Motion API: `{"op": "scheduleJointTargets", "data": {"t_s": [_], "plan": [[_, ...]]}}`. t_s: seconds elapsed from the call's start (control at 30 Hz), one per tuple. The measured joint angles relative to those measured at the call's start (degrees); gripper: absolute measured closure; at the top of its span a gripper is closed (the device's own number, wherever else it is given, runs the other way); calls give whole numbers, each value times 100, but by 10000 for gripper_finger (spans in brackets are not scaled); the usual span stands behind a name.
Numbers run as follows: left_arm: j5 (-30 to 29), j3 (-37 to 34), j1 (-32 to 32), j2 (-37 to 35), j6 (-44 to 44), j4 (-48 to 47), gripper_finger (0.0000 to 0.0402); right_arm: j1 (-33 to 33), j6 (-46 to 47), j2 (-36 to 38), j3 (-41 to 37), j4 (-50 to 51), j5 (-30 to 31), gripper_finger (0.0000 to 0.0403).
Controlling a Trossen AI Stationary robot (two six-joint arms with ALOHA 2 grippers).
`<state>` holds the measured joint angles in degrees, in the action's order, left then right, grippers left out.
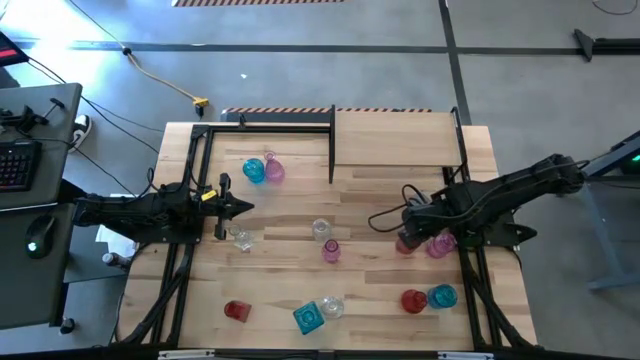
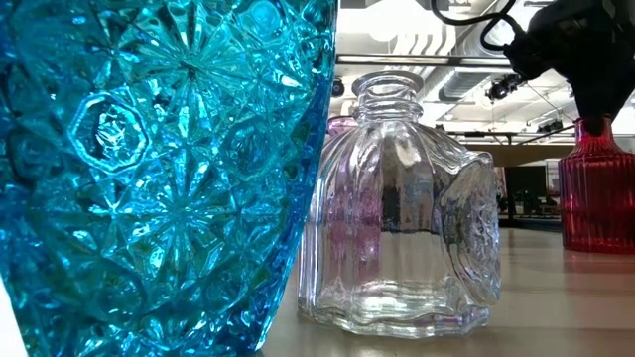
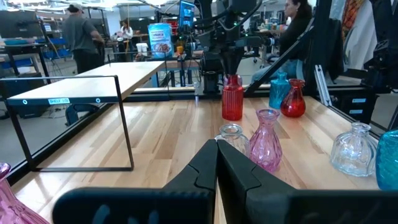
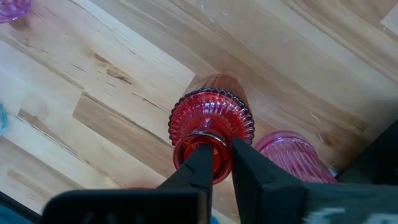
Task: Sort vases onto shelf
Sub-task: Put the top right red vase on the shelf
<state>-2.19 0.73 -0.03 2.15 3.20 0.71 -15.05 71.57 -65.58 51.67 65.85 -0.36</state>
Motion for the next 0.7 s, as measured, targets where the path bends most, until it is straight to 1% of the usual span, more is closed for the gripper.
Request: {"op": "scheduleJointTargets", "data": {"t_s": [0.1,0.7], "plan": [[-1,0,-1,1,0,0,401,0,-2,2,1,23,-2,397],[0,-2,1,1,0,1,401,2,-133,98,7,120,-216,401]]}}
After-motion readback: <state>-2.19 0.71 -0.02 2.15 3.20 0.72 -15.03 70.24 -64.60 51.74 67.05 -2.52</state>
